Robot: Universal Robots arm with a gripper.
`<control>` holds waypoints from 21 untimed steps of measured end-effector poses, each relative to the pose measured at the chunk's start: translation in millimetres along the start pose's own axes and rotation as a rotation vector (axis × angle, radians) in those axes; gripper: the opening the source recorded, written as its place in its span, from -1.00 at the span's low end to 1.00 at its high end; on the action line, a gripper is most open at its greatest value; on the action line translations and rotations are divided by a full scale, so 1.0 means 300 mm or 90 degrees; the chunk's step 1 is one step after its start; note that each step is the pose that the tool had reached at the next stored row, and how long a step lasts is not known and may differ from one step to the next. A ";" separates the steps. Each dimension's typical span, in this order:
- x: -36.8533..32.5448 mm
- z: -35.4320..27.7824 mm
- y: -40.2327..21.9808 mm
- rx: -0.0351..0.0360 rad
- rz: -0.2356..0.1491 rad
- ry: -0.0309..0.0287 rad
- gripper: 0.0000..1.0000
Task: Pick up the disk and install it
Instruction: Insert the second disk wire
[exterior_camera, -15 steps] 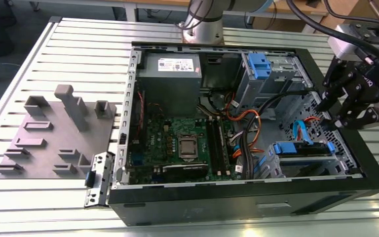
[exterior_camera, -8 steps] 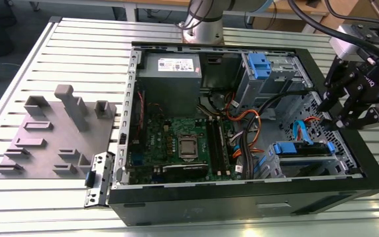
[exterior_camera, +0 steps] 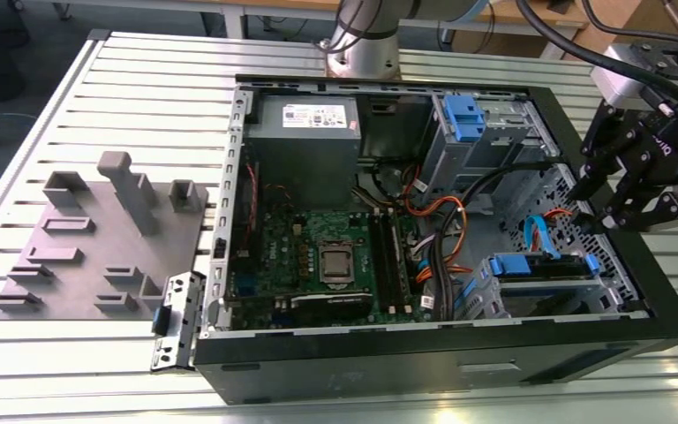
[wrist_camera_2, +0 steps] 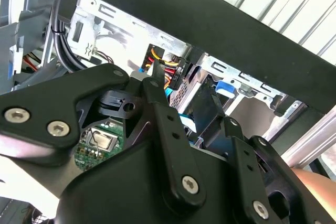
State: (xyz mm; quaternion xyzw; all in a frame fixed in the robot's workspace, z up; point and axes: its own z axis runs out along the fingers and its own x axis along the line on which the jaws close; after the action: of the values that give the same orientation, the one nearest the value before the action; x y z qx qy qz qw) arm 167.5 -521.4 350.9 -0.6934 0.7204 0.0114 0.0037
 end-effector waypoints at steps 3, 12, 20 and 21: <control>0.000 0.002 0.000 0.0000 0.000 0.0005 -0.03; 0.000 0.003 -0.003 0.0000 0.000 0.0005 -0.03; 0.000 0.009 -0.005 0.0002 0.000 0.0040 -0.03; 0.000 0.011 -0.005 0.0002 0.000 0.0055 -0.03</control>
State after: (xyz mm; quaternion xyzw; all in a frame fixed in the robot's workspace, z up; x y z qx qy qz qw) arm 169.0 -521.4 347.6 -0.6934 0.7205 0.0083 0.0007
